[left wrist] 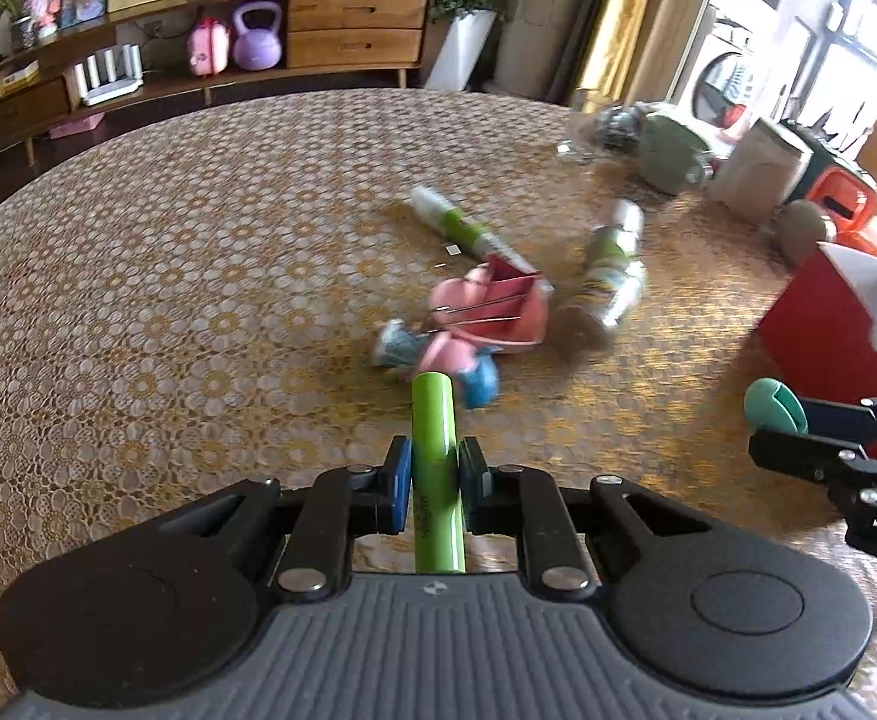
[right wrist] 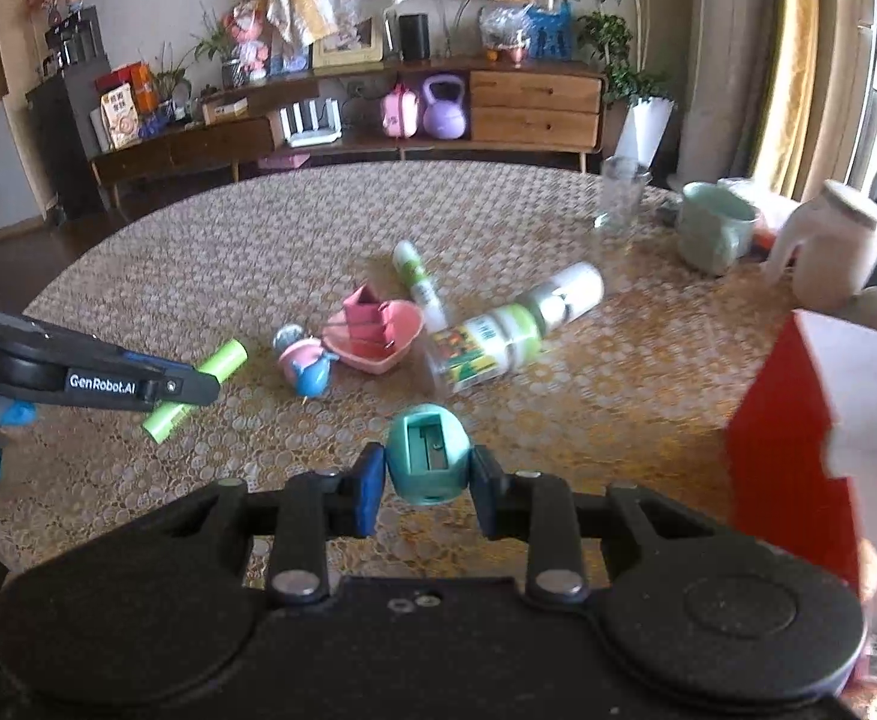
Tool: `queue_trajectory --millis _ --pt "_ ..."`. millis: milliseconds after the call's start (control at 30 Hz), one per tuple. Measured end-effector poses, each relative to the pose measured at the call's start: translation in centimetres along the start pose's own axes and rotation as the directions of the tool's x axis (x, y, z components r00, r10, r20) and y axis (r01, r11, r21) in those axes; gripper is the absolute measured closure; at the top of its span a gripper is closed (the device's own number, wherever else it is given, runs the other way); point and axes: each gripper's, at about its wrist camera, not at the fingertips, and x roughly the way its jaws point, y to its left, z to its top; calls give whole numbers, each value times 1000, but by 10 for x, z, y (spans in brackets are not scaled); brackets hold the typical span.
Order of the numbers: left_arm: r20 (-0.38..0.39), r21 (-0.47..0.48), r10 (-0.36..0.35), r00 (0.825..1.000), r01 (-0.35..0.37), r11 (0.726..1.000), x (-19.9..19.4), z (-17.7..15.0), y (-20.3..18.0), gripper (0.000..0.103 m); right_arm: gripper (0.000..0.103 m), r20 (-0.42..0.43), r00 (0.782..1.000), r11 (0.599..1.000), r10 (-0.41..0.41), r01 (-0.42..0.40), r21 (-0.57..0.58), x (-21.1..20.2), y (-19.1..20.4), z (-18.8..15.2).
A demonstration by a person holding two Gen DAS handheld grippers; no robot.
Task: Organize rigid objects
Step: 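Carry the sharpener and green marker into the red box and open both tools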
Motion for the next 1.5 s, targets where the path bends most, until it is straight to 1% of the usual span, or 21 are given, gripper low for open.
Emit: queue_trajectory --millis 133,267,400,533,767,933,1100,1267,1333,1400,1500 --pt "11 25 -34 999 33 999 -13 8 -22 86 74 15 1000 1000 -9 9 20 -23 -16 4" --pt "30 75 -59 998 57 996 -26 18 -50 86 74 26 999 999 -22 21 39 -43 -35 5" --pt "37 111 -95 995 91 990 -32 29 -76 86 74 54 997 996 -60 56 68 -62 -58 6" --pt "54 179 -120 991 109 978 -35 38 -111 86 74 87 989 986 -122 111 121 -80 -91 6" --pt "30 250 -183 983 170 953 -24 48 -174 86 74 101 974 965 -204 183 189 -97 -144 -3" --pt "3 303 -229 973 217 928 -18 49 -219 86 74 81 966 948 -246 222 230 -99 -177 -15" --pt "-29 349 -279 960 272 897 -10 54 -262 86 74 44 955 926 -292 271 263 -102 -209 -29" --pt "-70 379 -306 949 309 872 6 58 -300 86 74 10 944 907 -329 313 280 -102 -239 -40" --pt "-79 401 -307 948 312 861 12 58 -315 86 74 0 938 898 -346 331 289 -98 -251 -42" --pt "-77 441 -292 953 296 848 20 58 -329 86 74 -15 937 894 -350 339 292 -93 -260 -44" --pt "-100 456 -278 955 292 841 35 59 -346 86 74 -48 936 895 -348 347 280 -81 -268 -47"
